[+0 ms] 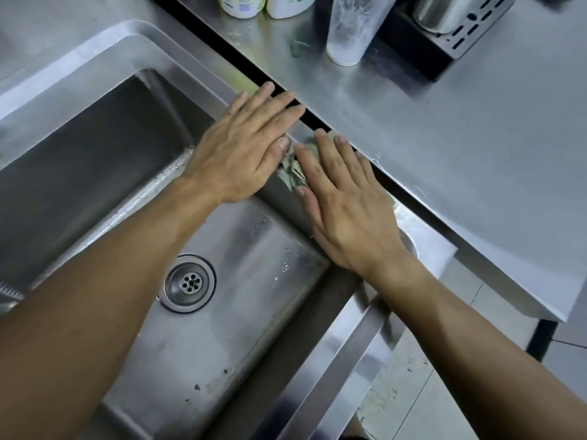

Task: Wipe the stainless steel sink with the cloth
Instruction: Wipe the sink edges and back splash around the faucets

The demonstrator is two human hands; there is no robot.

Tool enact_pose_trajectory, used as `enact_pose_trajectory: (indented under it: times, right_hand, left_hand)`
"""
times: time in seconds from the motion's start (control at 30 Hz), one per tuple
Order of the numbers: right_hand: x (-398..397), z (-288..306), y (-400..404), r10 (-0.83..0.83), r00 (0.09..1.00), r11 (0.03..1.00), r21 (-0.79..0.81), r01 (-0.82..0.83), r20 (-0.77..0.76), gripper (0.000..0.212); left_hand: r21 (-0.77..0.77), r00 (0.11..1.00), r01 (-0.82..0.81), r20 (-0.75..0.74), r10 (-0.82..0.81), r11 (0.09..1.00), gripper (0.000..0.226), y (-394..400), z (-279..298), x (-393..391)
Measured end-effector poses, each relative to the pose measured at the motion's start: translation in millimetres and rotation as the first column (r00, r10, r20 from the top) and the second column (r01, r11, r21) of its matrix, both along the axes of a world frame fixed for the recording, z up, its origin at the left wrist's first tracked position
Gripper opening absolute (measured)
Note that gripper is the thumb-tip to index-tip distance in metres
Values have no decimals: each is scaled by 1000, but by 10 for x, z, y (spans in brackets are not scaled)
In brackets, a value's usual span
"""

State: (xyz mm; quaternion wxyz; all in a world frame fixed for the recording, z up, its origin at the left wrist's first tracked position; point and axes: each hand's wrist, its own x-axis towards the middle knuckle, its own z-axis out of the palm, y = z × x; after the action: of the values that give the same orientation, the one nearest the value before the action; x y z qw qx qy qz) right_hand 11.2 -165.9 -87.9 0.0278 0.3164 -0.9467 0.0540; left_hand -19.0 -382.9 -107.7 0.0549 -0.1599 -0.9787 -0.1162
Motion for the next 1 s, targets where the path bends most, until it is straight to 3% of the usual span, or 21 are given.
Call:
enact_pose_trajectory:
  times: [0.23, 0.47, 0.57, 0.7, 0.77, 0.83, 0.93, 1.0]
  right_hand:
    - [541, 82, 655, -37, 993, 997, -56, 44, 115, 55]
    - [-225, 39, 48, 74, 994, 995, -68, -69, 77, 53]
    - [-81, 67, 449, 85, 990, 994, -71, -78, 109, 51]
    - [524, 220, 1274, 104, 959, 995, -42, -96, 264, 55]
    - [556, 221, 1359, 115, 947, 993, -59, -102, 300, 55]
    - [522, 188, 1275, 47, 962, 995, -96, -21, 268, 52]
    - [833, 132, 1068, -160, 954, 954, -208, 215, 252, 51]
    - [1304, 132, 963, -138, 943, 946, -241, 216, 302, 52]
  left_hand:
    - [-6, 999, -51, 8, 51, 999, 55, 83, 6, 52]
    - [11, 997, -63, -48, 63, 998, 53, 75, -17, 48]
    - [4, 998, -56, -21, 56, 998, 53, 82, -23, 39]
    - [10, 996, -93, 9, 93, 996, 56, 181, 22, 110]
    - [19, 1000, -16, 9, 16, 1000, 58, 395, 30, 226]
    - [8, 996, 86, 16, -87, 996, 57, 636, 1, 343]
    - [-15, 996, 87, 15, -87, 996, 56, 745, -45, 405]
    - [-25, 997, 71, 13, -70, 997, 56, 726, -48, 402]
